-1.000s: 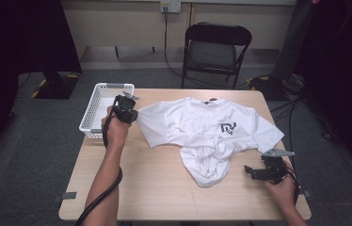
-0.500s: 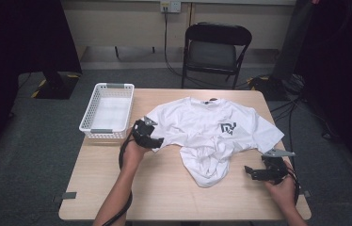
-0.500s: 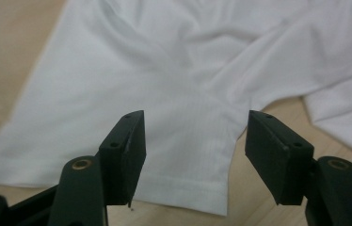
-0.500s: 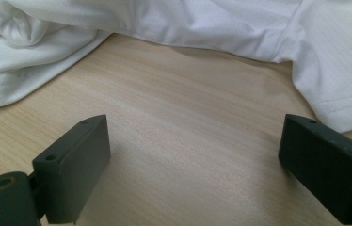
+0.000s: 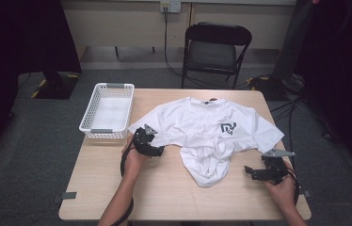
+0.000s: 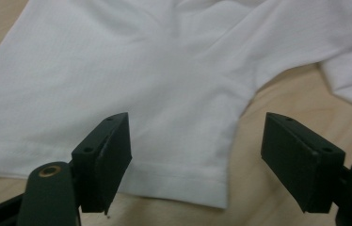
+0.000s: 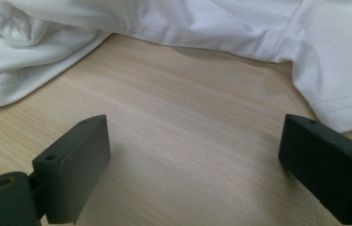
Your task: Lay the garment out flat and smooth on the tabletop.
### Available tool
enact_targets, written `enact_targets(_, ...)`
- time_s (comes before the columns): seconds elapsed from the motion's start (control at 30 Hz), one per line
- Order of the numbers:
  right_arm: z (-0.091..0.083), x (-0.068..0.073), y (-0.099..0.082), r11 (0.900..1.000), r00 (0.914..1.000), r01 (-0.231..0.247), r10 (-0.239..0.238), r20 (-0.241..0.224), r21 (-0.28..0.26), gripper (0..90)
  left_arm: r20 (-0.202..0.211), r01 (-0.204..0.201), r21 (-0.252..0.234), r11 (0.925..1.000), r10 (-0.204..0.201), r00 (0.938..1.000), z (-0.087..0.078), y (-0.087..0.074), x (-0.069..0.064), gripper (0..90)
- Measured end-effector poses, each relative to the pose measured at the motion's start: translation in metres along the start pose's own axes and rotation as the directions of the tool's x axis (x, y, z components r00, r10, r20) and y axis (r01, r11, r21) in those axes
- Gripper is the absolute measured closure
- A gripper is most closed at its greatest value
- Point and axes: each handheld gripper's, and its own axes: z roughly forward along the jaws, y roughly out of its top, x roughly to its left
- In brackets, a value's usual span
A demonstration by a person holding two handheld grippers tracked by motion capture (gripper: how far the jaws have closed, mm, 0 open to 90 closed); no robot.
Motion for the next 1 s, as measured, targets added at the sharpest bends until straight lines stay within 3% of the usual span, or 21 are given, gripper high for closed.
enact_targets(0.1, 0.000, 0.000, 0.000, 1.0000, 1.0000, 0.000, 0.000, 0.000, 0.000, 7.9, 0.030, -0.005, -0.028, 0.9996, 0.006, 0.9995, -0.006, 0.001, -0.011, 22.2)
enact_targets(0.27, 0.000, 0.000, 0.000, 1.0000, 1.0000, 0.000, 0.000, 0.000, 0.000, 7.9, 0.075, -0.016, -0.026, 0.9995, 0.018, 0.9970, -0.005, -0.009, -0.027, 20.3)
enact_targets(0.47, 0.000, 0.000, 0.000, 1.0000, 1.0000, 0.000, 0.000, 0.000, 0.000, 7.9, 0.074, -0.024, -0.034, 0.9991, 0.026, 0.9969, -0.003, -0.017, -0.029, 17.6)
enact_targets(0.57, 0.000, 0.000, 0.000, 1.0000, 1.0000, 0.000, 0.000, 0.000, 0.000, 7.9, 0.078, -0.061, -0.042, 0.9972, 0.064, 0.9948, 0.000, -0.020, -0.030, 13.5)
enact_targets(0.77, 0.000, 0.000, 0.000, 1.0000, 1.0000, 0.000, 0.000, 0.001, -0.001, 8.9, 0.088, -0.056, -0.040, 0.9976, 0.060, 0.9943, 0.002, -0.020, -0.030, 9.2)
enact_targets(0.87, -0.004, 0.003, 0.002, 1.0000, 0.9998, -0.008, 0.008, -0.017, 0.002, 21.7, 0.088, -0.059, -0.039, 0.9975, 0.062, 0.9942, 0.002, -0.020, -0.030, 9.2)
enact_targets(0.9, -0.005, 0.005, 0.004, 0.9999, 0.9992, -0.008, 0.008, -0.040, -0.009, 23.2, 0.088, -0.059, -0.039, 0.9975, 0.062, 0.9942, 0.002, -0.020, -0.030, 9.2)
enact_targets(1.0, -0.005, 0.018, 0.012, 0.9995, 0.9984, 0.016, -0.018, -0.053, -0.026, 27.5, 0.088, -0.059, -0.039, 0.9975, 0.062, 0.9942, 0.002, -0.020, -0.030, 9.2)
